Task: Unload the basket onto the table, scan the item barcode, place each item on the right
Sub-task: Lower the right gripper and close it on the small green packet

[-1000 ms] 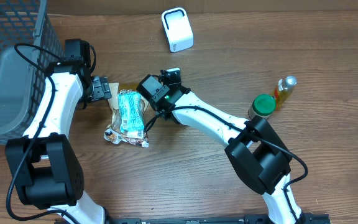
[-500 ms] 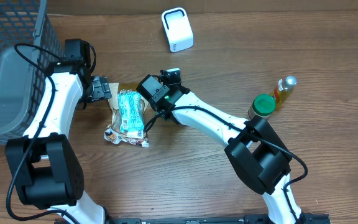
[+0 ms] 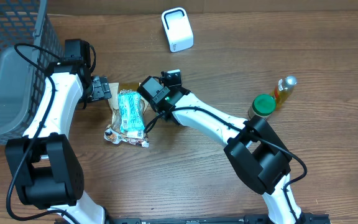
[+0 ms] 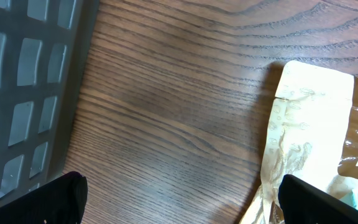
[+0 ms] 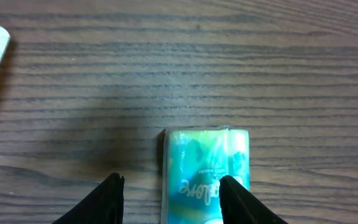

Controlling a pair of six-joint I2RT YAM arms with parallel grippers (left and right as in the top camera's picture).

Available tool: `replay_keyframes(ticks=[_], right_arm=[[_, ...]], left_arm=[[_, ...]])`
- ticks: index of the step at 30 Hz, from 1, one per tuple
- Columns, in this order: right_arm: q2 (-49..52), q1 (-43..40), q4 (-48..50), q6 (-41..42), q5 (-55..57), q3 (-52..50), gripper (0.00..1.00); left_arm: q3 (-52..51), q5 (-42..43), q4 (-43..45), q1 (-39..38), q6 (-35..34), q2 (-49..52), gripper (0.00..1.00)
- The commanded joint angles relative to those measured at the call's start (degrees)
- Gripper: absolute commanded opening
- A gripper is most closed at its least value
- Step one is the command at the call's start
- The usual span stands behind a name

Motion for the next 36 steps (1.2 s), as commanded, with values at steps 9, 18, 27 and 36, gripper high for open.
replay_keyframes(ticks=[9,18,27,36], right_arm=[[0.3,-0.2,6.7,0.0,0.2,-7.8,0.41],[0.3,-1.0,6.3,0.0,0.1,-8.3,0.28],[0.3,-1.0,5.9,0.0,0.2,-8.3,0.25],[-0.6,-0.2,5.7,-8.0,1.1,-4.1,0.36]], left_arm=[[0.3,-0.8,0.1,-0.2,0.2,0.0,1.00],[0.3,-0.8,0.1,-0.2,0.2,0.0,1.00],[0.3,-0.8,0.1,-0.2,0.2,0.0,1.00],[0.3,-0.8,0.1,-0.2,0.2,0.0,0.99]])
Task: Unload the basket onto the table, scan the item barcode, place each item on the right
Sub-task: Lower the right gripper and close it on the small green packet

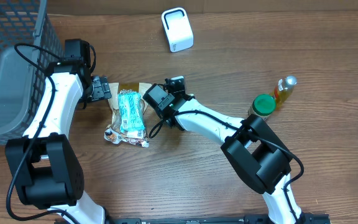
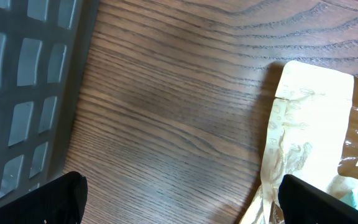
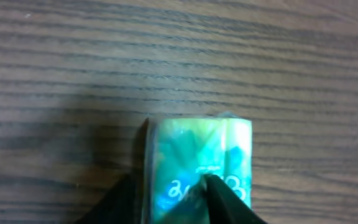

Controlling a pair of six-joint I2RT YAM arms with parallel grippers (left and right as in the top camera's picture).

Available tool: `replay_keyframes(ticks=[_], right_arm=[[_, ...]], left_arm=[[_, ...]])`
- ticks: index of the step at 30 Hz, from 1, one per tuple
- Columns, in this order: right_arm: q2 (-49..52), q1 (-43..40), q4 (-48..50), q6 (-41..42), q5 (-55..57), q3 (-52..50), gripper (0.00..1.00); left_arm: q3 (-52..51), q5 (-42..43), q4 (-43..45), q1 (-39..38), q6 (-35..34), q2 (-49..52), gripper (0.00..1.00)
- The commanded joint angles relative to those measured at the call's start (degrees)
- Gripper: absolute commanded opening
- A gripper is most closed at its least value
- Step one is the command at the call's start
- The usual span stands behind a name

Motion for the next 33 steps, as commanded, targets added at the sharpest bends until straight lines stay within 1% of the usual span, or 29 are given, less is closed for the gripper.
replay_keyframes(ticks=[1,4,22,23,30,33], right_arm=[[-0.6,0.4,0.2,-4.5,-0.4,2.5,0.37],[-0.6,0.6,0.1,-5.2,-0.2,2.5,0.38],[-0.6,0.4,0.5,-5.2,-0.2,1.8,0.37],[-0.6,0.4,0.6,-5.2,-0.3,1.6,0.37],[-0.6,0.3,1.7,-5.2,-1.7,-0.9,0.22],[-0.6,-0.1,2.3,-5.2,-1.7,-2.2,0.20]], left_arm=[[0.3,-0.7,0.1,-0.2,0.2,0.0,1.00],[0.3,-0.7,0.1,-0.2,0.2,0.0,1.00],[0.3,-0.7,0.1,-0.2,0.2,0.0,0.99],[0.3,-0.7,0.1,-0.2,0.2,0.0,1.00],[0.3,-0.7,0.1,-0.2,0.2,0.0,1.00],[0.3,-0.7,0.1,-0.2,0.2,0.0,1.00]])
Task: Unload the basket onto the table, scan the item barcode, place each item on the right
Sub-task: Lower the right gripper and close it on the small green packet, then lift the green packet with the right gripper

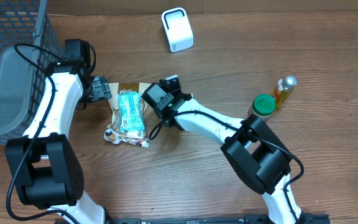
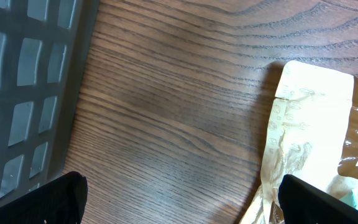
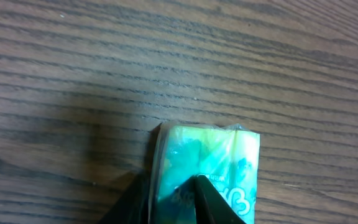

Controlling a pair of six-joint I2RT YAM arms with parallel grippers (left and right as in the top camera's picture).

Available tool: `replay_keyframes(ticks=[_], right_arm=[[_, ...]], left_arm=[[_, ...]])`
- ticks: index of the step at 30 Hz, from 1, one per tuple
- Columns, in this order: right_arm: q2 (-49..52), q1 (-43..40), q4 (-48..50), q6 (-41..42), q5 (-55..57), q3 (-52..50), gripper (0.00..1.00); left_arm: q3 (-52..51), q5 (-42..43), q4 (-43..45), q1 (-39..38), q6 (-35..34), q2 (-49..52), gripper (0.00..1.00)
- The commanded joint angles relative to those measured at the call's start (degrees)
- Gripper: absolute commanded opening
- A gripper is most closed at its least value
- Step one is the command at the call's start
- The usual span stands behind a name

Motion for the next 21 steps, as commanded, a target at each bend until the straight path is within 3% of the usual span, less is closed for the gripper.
replay_keyframes(ticks=[1,8,14,21], right_arm=[[-0.6,-0.6,0.1,0.0,-1.0,-2.0,0.20],[-0.6,-2.1,-0.4,0.0,-1.7,-3.0,0.21],[-0.6,-2.1,-0.9,0.0,-2.1,-3.0,0.44],[-0.6,-2.1,-0.8,-2.0,-1.8,-2.4,0.43]], left_arm=[[0.3,-0.7,0.1,-0.2,0.2,0.0,1.00],[0.3,-0.7,0.1,-0.2,0.2,0.0,0.99],[0.3,-0.7,0.1,-0.2,0.2,0.0,1.00],[0.3,-0.7,0.1,-0.2,0.2,0.0,0.99]])
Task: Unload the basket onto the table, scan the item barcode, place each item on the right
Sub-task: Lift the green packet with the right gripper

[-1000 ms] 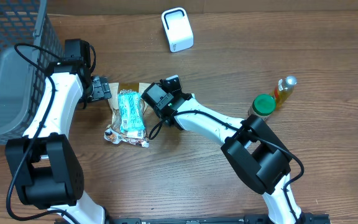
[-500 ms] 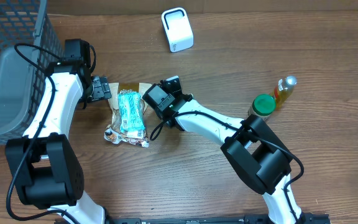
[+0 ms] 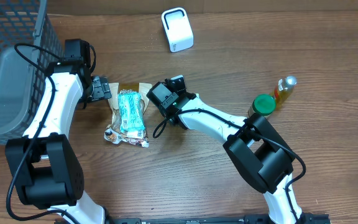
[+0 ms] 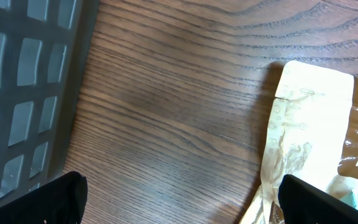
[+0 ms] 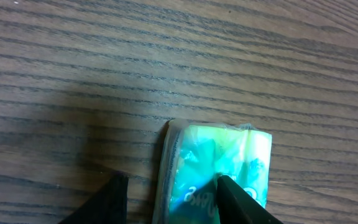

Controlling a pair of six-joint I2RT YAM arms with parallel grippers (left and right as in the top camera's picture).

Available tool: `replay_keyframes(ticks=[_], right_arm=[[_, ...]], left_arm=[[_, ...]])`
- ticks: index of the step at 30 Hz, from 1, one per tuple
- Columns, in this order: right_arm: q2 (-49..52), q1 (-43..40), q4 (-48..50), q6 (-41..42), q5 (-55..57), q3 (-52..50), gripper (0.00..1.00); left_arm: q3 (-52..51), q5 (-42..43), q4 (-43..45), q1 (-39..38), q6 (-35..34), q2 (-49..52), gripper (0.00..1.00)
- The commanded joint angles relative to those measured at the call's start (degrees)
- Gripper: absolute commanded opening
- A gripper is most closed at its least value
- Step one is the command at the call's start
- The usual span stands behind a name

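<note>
In the right wrist view a green-teal plastic packet (image 5: 219, 165) lies flat on the wood. My right gripper (image 5: 171, 179) is open over its near end, one finger on the wood to its left and the other over the packet. Overhead, the right gripper (image 3: 161, 94) sits just right of a tan bag (image 3: 127, 132) carrying a teal packet (image 3: 129, 110); I cannot tell whether it is the same one. The white scanner (image 3: 177, 29) stands at the back. My left gripper (image 3: 101, 89) is open beside the bag's cream top edge (image 4: 309, 118).
A grey mesh basket (image 3: 5, 62) fills the far left, close to the left arm. A green-lidded jar (image 3: 264, 104) and a yellow bottle (image 3: 284, 89) stand at the right.
My right gripper's fingers have spread from a narrow stance on the packet's end to a wide one. The packet sits slightly further right in the right wrist view. The left arm is unchanged.
My right gripper stood open over the packet's end. Its fingers were then closer together, and closer still at the last earlier moment, pinching the packet's left part. Now they are wide apart again and the packet lies on the wood. The left gripper stayed open by the bag.
</note>
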Motion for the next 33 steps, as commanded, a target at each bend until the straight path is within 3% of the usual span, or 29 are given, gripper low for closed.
replay_keyframes(ticks=[1,11,16,33], right_arm=[[-0.1,-0.5,-0.5,-3.5,-0.7,-0.5,0.38],[-2.1,0.2,-4.6,-5.7,1.4,5.8,0.40],[-2.1,0.2,-6.3,-5.5,-1.7,5.8,0.44],[-0.2,-2.4,-5.8,-5.4,-3.5,3.5,0.42]], left_arm=[[0.3,-0.7,0.1,-0.2,0.2,0.0,1.00],[0.3,-0.7,0.1,-0.2,0.2,0.0,1.00],[0.3,-0.7,0.1,-0.2,0.2,0.0,1.00],[0.3,-0.7,0.1,-0.2,0.2,0.0,0.99]])
